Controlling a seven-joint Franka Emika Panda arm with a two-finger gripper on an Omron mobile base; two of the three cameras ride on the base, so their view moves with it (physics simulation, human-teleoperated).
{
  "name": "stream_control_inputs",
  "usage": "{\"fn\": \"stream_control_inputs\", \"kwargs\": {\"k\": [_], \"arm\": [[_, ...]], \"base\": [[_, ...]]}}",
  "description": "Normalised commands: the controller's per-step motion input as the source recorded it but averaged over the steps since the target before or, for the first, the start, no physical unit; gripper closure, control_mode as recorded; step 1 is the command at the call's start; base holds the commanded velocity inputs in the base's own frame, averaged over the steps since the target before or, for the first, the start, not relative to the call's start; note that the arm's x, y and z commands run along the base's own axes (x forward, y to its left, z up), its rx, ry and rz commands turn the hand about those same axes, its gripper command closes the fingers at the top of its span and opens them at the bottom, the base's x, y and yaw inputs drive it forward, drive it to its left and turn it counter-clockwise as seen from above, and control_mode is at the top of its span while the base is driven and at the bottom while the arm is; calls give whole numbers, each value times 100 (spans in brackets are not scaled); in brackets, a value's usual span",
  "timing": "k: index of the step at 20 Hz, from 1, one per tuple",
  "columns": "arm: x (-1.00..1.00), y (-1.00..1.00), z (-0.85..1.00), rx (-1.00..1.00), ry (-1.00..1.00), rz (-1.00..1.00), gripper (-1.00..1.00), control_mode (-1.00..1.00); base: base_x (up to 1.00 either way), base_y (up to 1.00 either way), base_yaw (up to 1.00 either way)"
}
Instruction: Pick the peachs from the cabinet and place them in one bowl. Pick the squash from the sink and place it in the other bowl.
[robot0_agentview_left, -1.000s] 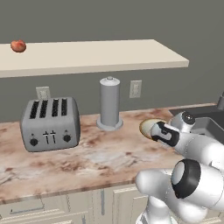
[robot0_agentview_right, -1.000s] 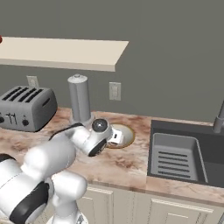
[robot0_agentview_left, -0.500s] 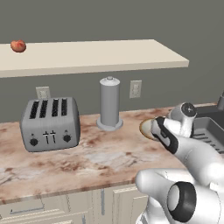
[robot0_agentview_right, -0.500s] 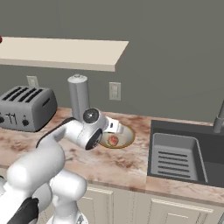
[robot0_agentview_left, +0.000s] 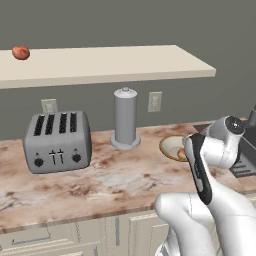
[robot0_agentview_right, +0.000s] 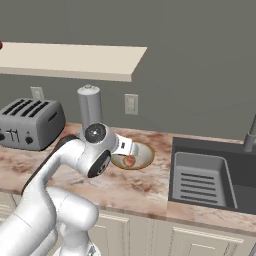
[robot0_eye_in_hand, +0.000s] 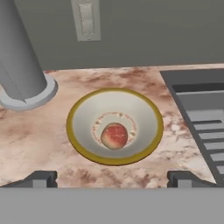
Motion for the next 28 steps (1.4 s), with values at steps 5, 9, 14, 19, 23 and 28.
{"fn": "stream_control_inputs", "kwargs": {"k": [5,9,14,19,23,28], "arm": [[-80,27,32,2,7,0,-100,-100],[-46,24,53,7,34,0,-100,-100],[-10,11,42,11,48,0,-100,-100],[-47,9,-10,3,2,0,-100,-100],[-61,29,-3,0,-11,1,-100,-100],[-8,50,18,0,0,0,-100,-100]], "base": [[0,0,0],[0,0,0],[0,0,0],[0,0,0],[0,0,0],[0,0,0]]}}
